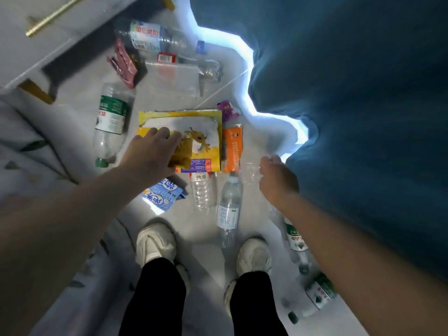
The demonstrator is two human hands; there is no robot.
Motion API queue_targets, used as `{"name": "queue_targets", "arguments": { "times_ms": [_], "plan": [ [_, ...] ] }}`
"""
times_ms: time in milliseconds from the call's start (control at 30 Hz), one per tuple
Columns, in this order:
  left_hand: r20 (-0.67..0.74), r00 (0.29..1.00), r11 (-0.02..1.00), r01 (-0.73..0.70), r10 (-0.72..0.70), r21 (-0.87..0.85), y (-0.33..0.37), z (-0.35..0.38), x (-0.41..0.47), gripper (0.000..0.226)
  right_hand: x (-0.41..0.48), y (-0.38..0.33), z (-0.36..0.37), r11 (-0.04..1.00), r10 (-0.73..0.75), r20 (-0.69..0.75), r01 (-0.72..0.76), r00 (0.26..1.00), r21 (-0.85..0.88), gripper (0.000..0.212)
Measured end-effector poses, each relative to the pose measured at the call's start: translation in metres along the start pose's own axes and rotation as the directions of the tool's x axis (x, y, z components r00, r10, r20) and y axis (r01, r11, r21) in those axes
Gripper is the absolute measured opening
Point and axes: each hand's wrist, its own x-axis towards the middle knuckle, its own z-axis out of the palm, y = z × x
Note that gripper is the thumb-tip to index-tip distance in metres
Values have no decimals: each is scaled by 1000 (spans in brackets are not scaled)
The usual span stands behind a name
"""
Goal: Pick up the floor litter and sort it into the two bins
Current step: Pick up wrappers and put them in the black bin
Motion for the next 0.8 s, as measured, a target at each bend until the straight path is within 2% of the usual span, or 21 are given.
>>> {"name": "queue_targets", "arguments": {
  "times_ms": [200, 467, 533, 633, 733, 800],
  "plan": [
    [-24, 999, 996, -34, 32, -88, 35, -119, -88, 64, -105, -27, -122, 998, 1, 23, -3, 1000, 67, 31],
    [-87, 994, 985, -82, 69, -150, 70, -274, -207, 67, -270, -64, -264, 971, 102, 22, -105, 995, 216, 15],
    [-95, 994, 977, -69, 50, -204, 78, -304, -237, 65, -314, -70, -295, 932, 165, 26, -164, 986, 324, 17],
    [-107, 993, 965, -68, 42, -254, 93, -345, -278, 66, -378, -75, -337, 804, 270, 56, -258, 961, 536, 28],
    [-165, 983, 960, -124, 84, -252, 113, -380, -313, 66, -434, -71, -363, 681, 339, 32, -268, 940, 682, 50],
    [-204, 971, 950, -176, 124, -257, 129, -401, -330, 67, -463, -63, -370, 639, 376, 22, -277, 926, 718, 54]
  ]
}}
